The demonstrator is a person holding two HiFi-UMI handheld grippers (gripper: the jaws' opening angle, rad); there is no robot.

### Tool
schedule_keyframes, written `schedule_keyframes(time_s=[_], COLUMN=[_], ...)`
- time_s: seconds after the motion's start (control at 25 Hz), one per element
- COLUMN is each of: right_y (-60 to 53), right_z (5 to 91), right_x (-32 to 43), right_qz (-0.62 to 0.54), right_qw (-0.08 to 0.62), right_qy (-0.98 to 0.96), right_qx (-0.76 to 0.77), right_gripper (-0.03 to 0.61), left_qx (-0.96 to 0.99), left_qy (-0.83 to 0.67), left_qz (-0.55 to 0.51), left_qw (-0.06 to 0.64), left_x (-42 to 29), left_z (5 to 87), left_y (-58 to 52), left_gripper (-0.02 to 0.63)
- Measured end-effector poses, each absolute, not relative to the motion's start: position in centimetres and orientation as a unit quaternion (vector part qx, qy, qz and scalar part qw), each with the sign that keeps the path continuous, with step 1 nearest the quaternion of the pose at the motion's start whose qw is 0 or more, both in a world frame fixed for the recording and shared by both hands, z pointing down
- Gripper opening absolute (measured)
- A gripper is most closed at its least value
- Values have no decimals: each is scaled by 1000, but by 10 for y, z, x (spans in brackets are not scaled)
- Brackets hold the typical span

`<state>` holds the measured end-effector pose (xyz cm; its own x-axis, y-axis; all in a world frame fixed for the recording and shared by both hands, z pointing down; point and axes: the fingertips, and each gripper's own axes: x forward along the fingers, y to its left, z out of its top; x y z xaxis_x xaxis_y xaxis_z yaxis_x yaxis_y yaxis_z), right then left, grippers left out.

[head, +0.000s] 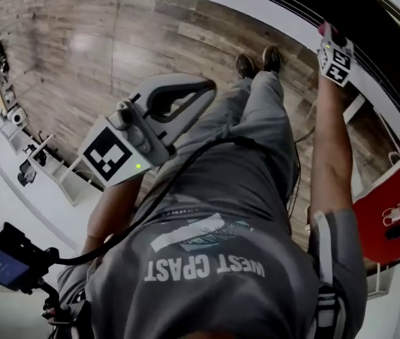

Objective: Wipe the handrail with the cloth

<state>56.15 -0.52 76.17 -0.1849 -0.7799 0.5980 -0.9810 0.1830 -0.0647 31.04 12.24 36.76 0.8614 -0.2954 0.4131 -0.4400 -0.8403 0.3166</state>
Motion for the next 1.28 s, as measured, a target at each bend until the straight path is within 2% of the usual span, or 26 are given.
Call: schedule_keyframes(time_s=[0.08,0.16,0.28,0.52,0.72,0.84,0.92,1.0,1.08,1.28], right_y=[17,38,32,-24,-11,-2,1,-7,-30,-115], right_z=[750,746,753,765,744,736,750,761,746,737], right_x=[635,665,628,475,490,518,515,476,402,173], right_qz=[232,245,259,234,208,214,248,290,287,232], right_qw=[235,232,206,215,230,252,237,196,175,222], right_qy=[-681,-639,-618,-705,-736,-684,-635,-623,-663,-761], right_qx=[653,691,713,634,602,651,693,699,669,563], right_gripper=[48,48,48,48,48,48,48,48,48,48], left_qx=[938,916,921,924,929,935,934,932,931,915], left_qy=[-186,-214,-243,-264,-251,-239,-243,-249,-247,-269], left_qz=[188,195,148,141,136,128,116,103,95,149], left_qw=[223,277,267,237,235,230,234,244,253,262], left_x=[312,303,300,287,281,216,158,110,73,-36], left_z=[369,368,353,354,339,330,335,341,340,341], left_y=[122,126,107,101,111,100,93,94,103,107], left_gripper=[3,3,3,3,3,3,3,3,3,3])
